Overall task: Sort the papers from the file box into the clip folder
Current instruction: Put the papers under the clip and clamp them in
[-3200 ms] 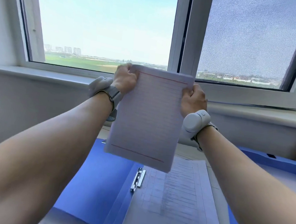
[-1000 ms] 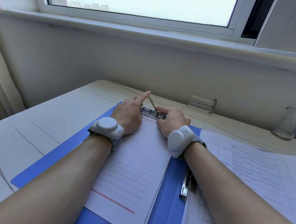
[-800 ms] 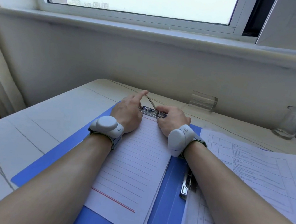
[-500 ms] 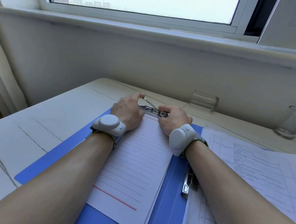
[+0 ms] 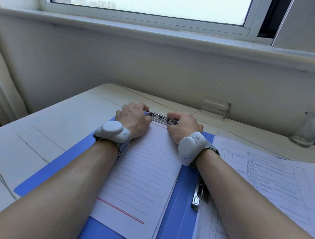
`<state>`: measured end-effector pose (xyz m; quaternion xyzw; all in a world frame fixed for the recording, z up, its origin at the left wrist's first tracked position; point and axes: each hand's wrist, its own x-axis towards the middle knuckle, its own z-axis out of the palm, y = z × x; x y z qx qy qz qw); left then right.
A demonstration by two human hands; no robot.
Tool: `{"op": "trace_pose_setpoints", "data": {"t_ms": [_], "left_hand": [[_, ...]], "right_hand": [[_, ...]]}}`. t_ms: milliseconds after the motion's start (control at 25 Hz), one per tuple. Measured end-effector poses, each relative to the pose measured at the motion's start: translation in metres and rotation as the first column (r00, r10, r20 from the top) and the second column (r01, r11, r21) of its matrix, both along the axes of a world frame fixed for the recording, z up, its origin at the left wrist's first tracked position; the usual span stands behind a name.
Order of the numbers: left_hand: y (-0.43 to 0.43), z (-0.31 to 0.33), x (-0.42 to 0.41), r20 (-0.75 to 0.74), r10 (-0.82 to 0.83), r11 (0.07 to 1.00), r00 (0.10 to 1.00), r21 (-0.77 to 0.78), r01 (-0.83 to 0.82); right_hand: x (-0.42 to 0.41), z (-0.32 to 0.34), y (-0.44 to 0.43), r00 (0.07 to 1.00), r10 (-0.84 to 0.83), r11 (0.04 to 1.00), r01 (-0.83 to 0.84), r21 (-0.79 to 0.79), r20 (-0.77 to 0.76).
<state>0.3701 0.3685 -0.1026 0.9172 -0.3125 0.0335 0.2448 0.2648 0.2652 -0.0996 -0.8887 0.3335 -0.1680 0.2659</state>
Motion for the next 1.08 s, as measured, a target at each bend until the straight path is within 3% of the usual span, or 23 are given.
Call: {"op": "trace_pose_setpoints", "data": {"t_ms": [1080], "left_hand": [[-0.0016,-0.0051,-0.0008,0.045,0.009,0.999,0.999,0.037,-0.011]], "right_hand": [[-0.0004,0.0000,-0.0011,1.000,-0.010,1.000,0.010,0.007,0.001]]}}
